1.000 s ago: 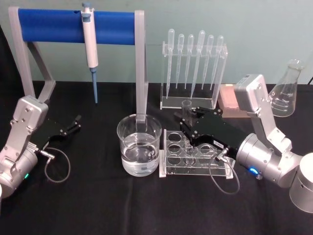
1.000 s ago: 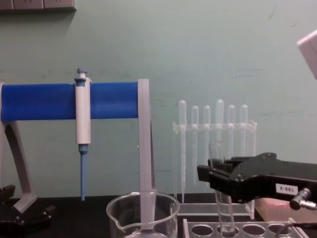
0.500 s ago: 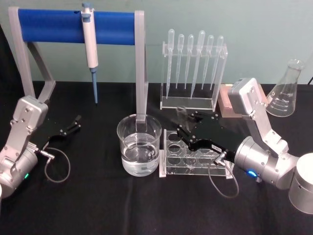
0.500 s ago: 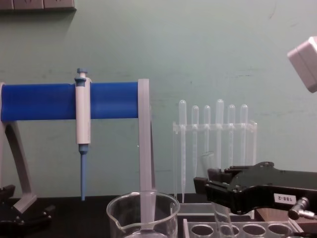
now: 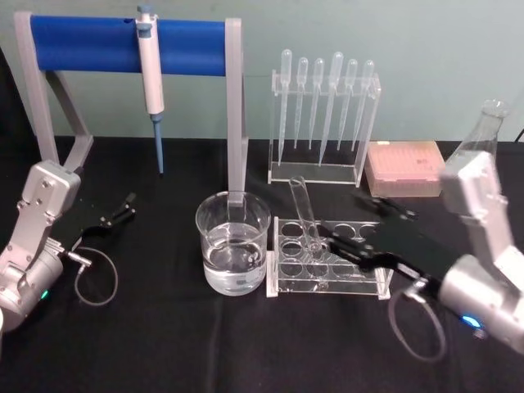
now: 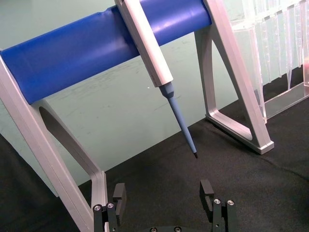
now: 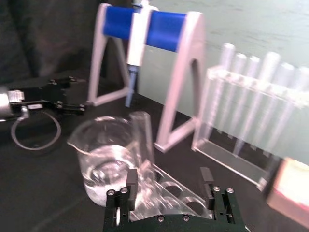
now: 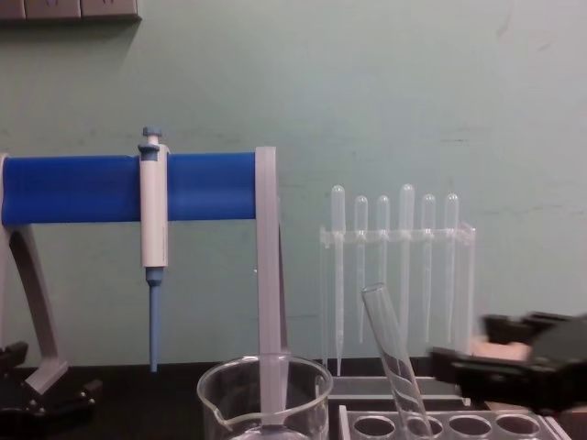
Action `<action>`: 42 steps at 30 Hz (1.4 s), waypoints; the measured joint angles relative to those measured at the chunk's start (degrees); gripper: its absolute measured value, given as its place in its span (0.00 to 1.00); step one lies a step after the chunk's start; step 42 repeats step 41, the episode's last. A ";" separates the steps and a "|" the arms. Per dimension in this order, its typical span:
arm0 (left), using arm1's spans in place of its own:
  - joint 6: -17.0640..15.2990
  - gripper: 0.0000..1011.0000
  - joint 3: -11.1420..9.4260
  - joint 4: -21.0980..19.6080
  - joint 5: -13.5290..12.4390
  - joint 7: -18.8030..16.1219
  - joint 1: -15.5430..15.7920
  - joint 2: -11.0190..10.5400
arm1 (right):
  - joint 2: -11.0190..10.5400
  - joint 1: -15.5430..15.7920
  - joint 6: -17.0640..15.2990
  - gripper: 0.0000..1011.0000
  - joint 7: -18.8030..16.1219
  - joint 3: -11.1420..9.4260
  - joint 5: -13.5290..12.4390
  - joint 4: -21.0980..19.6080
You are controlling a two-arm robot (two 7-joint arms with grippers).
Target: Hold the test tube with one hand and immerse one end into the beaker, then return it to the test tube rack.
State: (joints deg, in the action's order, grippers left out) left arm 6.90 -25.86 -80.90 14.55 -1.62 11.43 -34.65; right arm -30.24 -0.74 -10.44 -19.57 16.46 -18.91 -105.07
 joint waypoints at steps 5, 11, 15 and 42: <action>0.00 0.99 0.00 0.00 0.00 0.00 0.00 0.00 | -0.41 3.24 0.72 0.90 2.17 -3.86 -0.85 -0.31; 0.00 0.99 0.00 0.00 0.00 0.00 0.00 0.01 | 2.67 3.23 3.26 0.99 8.04 -6.93 1.88 3.81; 0.00 0.99 0.00 0.00 0.00 0.00 0.00 0.00 | 5.88 1.92 7.45 0.99 13.35 -7.38 6.21 9.01; 0.00 0.99 0.00 0.00 0.00 0.00 0.00 0.00 | 8.46 0.83 9.93 0.99 16.92 -7.30 11.90 15.19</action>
